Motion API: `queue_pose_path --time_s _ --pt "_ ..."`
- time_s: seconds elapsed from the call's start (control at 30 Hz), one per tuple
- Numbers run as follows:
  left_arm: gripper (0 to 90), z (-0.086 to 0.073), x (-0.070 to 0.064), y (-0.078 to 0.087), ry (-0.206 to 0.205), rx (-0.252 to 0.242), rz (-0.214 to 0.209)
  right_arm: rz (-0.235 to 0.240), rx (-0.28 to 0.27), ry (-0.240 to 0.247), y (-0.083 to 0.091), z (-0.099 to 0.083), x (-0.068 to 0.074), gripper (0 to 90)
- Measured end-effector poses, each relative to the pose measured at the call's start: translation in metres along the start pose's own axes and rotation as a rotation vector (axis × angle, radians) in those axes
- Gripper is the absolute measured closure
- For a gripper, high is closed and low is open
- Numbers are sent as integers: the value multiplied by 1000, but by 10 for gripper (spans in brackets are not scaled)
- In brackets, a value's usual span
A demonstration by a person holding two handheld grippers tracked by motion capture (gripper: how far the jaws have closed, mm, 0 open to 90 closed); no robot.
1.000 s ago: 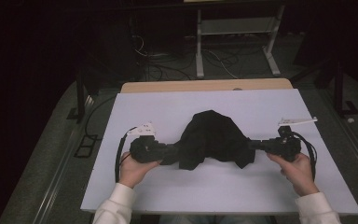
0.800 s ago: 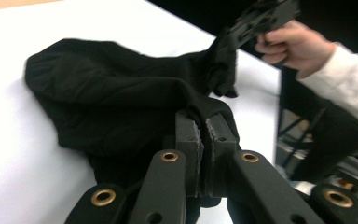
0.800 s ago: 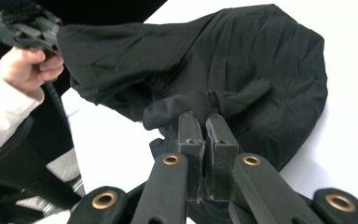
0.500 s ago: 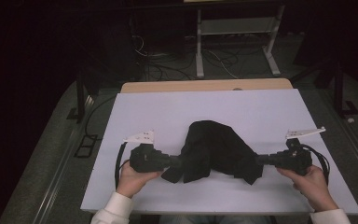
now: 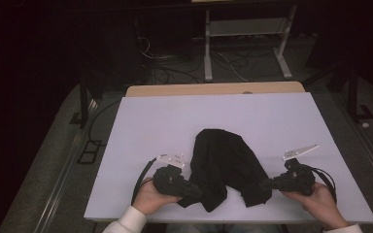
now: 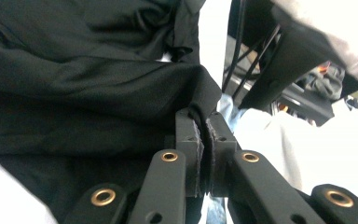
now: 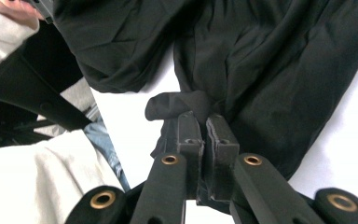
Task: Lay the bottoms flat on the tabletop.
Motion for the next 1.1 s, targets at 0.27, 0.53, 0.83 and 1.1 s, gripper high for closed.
queue_pose_path --time_s 0.27,0.53,0.83,1.1 --pt "771 -2 4 -5 7 17 -5 -71 -34 50 5 7 4 588" --pt "467 4 -5 10 -59 -87 129 -111 -93 52 8 29 -2 297" --pt "209 14 6 35 -23 -236 261 -136 -145 47 10 65 -9 20" --pt "0 27 14 40 -17 -245 337 -162 -168 62 13 87 -12 0"
Point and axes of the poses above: each handheld gripper's, and its own axes: y roughly backward along the jaws, z roughly out of its top, x roughly to its left, the point moved 1 cm from there along -y, roughly forward along the jaws, and after that the axes turned 7 degrees about -z, right-handed, at the moved point
